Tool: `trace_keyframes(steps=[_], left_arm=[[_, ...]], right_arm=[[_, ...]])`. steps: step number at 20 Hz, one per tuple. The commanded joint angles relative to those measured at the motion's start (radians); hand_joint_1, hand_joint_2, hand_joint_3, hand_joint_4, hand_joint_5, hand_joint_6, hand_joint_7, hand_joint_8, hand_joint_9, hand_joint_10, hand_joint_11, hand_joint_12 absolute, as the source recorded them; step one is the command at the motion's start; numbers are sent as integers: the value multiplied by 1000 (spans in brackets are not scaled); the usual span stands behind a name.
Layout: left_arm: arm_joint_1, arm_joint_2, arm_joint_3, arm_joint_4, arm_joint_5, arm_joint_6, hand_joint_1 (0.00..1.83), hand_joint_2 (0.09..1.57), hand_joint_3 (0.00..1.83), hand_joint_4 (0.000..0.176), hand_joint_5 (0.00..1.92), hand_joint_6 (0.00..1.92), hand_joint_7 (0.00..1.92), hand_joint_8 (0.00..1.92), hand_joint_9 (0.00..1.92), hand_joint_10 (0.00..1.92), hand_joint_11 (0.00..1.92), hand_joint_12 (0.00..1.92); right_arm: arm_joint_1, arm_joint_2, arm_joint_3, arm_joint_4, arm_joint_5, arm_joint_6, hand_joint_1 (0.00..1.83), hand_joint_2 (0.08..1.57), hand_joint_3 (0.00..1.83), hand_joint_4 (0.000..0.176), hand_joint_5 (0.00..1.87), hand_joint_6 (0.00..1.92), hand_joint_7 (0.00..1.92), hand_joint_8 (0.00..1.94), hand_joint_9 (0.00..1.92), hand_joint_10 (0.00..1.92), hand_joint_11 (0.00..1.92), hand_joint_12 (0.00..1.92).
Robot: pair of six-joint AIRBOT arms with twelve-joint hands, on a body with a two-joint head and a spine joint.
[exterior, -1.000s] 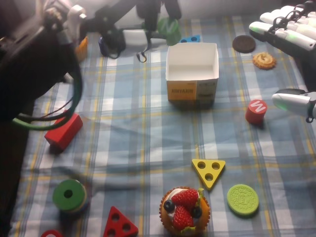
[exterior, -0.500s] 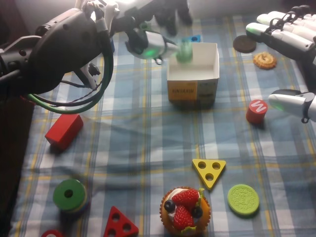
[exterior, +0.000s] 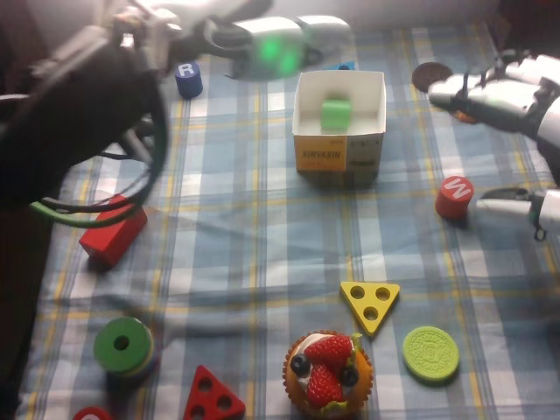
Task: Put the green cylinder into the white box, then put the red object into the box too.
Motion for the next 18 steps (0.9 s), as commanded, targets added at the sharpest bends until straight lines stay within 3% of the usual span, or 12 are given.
trace_keyframes(steps=[1,2,3,4,5,7,8,10,12,14,17,18], left_arm=[[0,12,-14,35,-153,-5,286,1371,6,68,47,16,19,5,0,0,0,0],[11,35,-41,50,-181,-5,307,1375,5,58,68,21,41,11,0,0,0,0],[21,52,-60,57,-199,-5,298,1378,5,64,73,20,49,12,0,0,10,5],[33,68,-76,60,-218,-5,304,1385,0,70,94,9,68,11,30,12,1,317],[46,83,-91,60,-239,-5,346,1379,0,68,119,10,93,9,44,17,0,475],[60,97,-105,60,-259,-6,447,1371,0,56,131,6,111,4,44,15,0,472],[71,107,-115,60,-273,-6,428,1379,1,72,117,3,98,1,30,8,0,426],[84,120,-129,60,-291,-6,420,1371,0,77,113,1,82,0,12,1,0,335],[96,129,-139,59,-306,-6,436,1368,0,70,118,4,85,2,19,4,0,310],[103,133,-142,57,-312,-7,403,1371,0,57,113,4,82,1,1,1,0,140],[111,136,-144,50,-315,-7,398,1353,0,75,121,3,80,3,0,0,0,2],[112,137,-146,50,-316,-7,390,1350,0,64,131,7,94,8,3,1,12,6]], right_arm=[[11,0,7,3,95,2,833,1201,0,0,81,456,304,72,0,813,0,1605],[17,-1,12,0,72,-2,825,1202,0,0,88,476,327,76,0,861,0,1619],[29,-1,17,-8,48,-5,844,1196,0,0,112,491,350,83,0,918,0,1665],[41,-2,22,-16,23,-11,854,1199,0,0,137,466,359,76,0,907,0,1655],[58,-4,27,-26,-6,-22,861,1193,0,0,156,459,377,77,0,942,0,1670],[74,-12,37,-34,-41,-33,920,1177,0,0,201,459,418,85,14,923,0,1620],[82,-23,48,-35,-63,-35,923,1176,0,0,212,463,431,90,25,929,0,1618],[89,-39,63,-36,-92,-37,937,1169,0,0,238,477,487,115,61,948,0,1612],[97,-51,74,-37,-115,-43,945,1174,0,0,241,488,502,126,59,951,0,1555],[100,-62,83,-37,-127,-44,987,1156,0,0,227,603,525,227,97,1024,0,1575],[103,-72,90,-37,-137,-46,1031,1139,0,0,264,673,486,315,102,1050,0,1632],[104,-75,92,-37,-139,-46,1026,1145,0,0,302,681,479,382,119,1061,0,1647]])
